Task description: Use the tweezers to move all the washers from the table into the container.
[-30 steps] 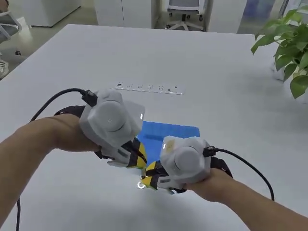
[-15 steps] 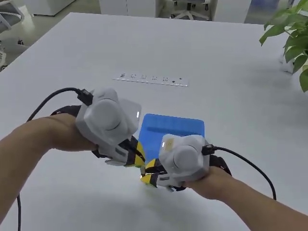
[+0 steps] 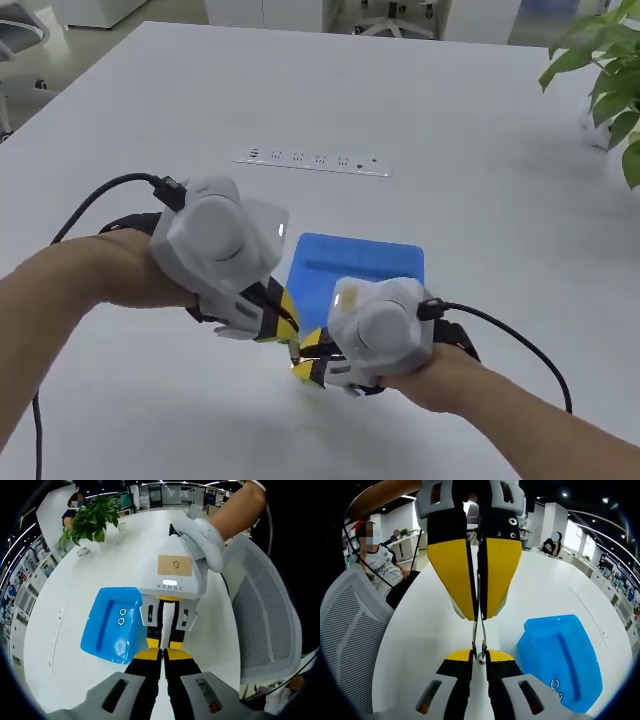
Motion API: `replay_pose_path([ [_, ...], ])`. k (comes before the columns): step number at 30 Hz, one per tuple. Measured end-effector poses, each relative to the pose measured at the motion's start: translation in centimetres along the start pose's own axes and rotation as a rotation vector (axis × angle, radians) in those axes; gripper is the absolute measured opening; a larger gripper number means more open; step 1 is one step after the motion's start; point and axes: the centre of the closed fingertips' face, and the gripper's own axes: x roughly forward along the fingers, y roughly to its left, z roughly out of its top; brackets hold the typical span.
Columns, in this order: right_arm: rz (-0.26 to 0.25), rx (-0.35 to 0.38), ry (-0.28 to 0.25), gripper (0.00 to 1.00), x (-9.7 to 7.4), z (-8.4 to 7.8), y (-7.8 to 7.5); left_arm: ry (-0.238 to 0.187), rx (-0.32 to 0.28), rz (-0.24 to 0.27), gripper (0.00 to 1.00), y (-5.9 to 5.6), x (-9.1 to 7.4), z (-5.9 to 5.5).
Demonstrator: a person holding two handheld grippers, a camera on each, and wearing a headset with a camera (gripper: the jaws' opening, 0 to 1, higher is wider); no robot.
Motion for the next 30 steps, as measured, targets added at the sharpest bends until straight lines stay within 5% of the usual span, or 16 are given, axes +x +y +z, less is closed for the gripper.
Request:
replay_pose_path([
  [30, 0.013, -0.008, 0.014, 0.09, -0.44, 0.21, 0.26, 0.002, 0.001, 0.007, 0.06, -0.18, -0.11, 0.29],
])
